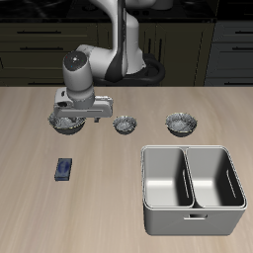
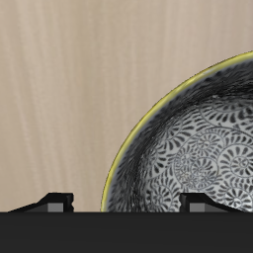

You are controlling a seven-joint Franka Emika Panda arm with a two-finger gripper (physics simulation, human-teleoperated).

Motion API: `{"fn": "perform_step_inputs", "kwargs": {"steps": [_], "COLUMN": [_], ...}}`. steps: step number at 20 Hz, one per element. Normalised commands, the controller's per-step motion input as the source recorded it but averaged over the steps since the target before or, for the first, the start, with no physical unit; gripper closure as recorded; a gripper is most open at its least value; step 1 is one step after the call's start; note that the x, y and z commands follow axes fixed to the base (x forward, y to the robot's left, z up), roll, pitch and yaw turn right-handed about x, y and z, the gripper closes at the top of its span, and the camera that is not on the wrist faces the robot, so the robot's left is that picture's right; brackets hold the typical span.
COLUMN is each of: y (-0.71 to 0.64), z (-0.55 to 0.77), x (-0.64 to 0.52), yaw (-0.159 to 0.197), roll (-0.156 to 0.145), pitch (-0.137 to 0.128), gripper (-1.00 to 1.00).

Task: Place the largest bowl in the left side of the drainer

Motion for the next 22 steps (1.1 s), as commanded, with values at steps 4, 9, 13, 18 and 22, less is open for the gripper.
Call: {"fn": "perform_step_inputs", "kwargs": {"steps": [4,9,13,18,22], "y": [0.00,0.01,0.00,0.07,0.06], "z": [0.03,0.03,0.01,0.15,0.59], "x": [0.01,-0.01,0.02,0.03,-0.05], "yaw": [-0.001,-0.001,-0.003,0.006,-0.033], "roll": [0.001,0.012,0.009,0.013,-0.005], "pitch": [-0.008,-0.003,-0.002,-0.016,-0.088], "gripper": [1.00,1.00,1.00,1.00,1.00]}}
